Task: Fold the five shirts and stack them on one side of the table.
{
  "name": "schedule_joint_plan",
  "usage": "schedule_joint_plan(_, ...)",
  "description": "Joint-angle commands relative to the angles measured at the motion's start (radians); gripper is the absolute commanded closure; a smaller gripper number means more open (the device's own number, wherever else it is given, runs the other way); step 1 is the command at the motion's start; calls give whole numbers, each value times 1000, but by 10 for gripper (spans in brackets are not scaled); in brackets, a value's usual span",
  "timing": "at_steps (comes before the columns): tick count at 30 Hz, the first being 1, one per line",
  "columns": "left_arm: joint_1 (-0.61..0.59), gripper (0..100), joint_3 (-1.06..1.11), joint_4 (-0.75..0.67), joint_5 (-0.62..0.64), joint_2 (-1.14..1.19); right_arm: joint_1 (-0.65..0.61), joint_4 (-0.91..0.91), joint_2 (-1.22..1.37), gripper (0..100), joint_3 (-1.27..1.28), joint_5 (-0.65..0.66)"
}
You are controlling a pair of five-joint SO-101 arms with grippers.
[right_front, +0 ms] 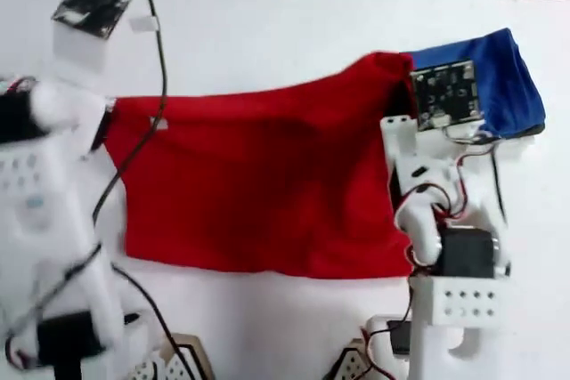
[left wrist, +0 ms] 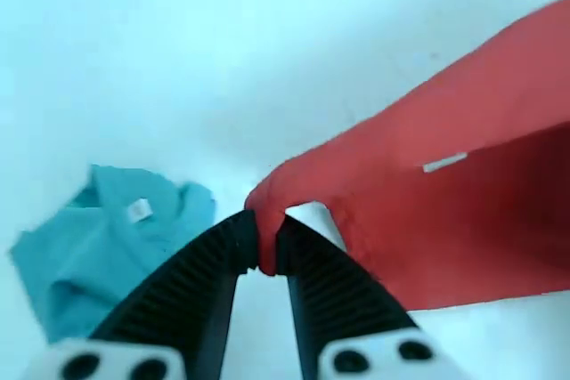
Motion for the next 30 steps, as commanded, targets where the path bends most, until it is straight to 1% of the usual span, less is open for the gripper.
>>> schedule_joint_plan(1,-58,975,-41,21,12,-161,-5,82,-1,980,-198,8)
schedule_joint_plan(5,-123,975,48,23,12,-285,-5,200,54,980,-361,8)
schedule_joint_plan(9,-143,975,180,23,12,-414,-5,326,125,980,-546,8)
schedule_joint_plan(14,-153,976,191,23,9,-508,-5,466,168,980,-727,8)
schedule_joint_plan(27,-152,976,165,26,12,-499,-5,530,162,980,-756,8)
schedule_joint_plan(30,-144,976,128,25,28,-494,-5,530,165,980,-753,8)
